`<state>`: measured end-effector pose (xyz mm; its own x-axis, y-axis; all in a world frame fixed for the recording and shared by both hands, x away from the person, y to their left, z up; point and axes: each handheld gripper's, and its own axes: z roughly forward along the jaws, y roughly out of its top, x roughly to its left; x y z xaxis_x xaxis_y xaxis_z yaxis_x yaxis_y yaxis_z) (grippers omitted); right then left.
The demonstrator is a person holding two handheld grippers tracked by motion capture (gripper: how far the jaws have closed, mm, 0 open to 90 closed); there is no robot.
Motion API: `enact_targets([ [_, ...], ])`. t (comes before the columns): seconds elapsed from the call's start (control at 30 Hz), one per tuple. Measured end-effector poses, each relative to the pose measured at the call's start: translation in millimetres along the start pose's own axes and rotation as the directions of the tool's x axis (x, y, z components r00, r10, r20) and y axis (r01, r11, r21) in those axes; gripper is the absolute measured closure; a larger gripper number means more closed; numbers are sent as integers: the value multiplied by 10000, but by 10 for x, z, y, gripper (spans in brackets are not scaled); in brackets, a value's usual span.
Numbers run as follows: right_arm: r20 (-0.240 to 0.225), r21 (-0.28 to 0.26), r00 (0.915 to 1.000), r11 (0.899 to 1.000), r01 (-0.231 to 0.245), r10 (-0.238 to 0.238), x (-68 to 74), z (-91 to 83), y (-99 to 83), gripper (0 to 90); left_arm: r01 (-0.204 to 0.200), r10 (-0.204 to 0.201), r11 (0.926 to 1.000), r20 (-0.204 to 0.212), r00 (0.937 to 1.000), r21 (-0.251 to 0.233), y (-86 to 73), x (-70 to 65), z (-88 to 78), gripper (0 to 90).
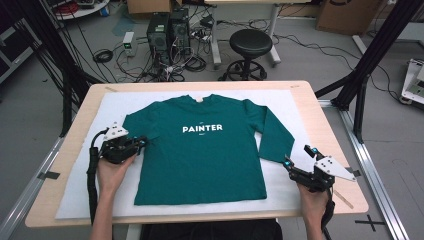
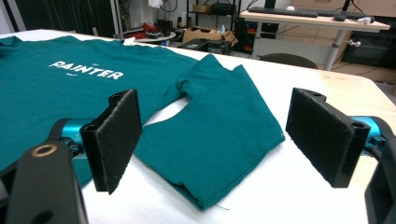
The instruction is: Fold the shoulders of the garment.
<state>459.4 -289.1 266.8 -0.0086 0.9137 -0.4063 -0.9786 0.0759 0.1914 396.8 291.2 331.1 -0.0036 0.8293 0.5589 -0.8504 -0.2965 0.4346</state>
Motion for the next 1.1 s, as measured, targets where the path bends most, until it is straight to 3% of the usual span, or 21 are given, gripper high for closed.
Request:
enact_targets([
  [0.2,33,3,10000,10000,41,-41,0,4,1,187,-41,56,9993,406,9992,-372,130,-147,89,860],
  [0.23,15,40,10000,10000,8,-8,6,4,2,187,76,-39,9986,707,9975,-516,152,-186,132,859],
  [0.37,32,64,10000,10000,-9,9,9,4,2,187,78,-41,9990,843,9964,-441,183,-254,222,860],
  [0.83,46,81,10000,10000,27,-27,9,5,3,187,-696,747,9969,1564,9849,-377,331,-711,530,860],
  [0.93,43,88,10000,10000,32,-32,8,6,3,187,-1130,1138,9935,1558,9812,-140,361,-845,637,859],
  [1.1,48,106,10000,9999,44,-45,9,7,4,187,-1320,1303,9912,1722,9764,-13,367,-950,728,859],
])
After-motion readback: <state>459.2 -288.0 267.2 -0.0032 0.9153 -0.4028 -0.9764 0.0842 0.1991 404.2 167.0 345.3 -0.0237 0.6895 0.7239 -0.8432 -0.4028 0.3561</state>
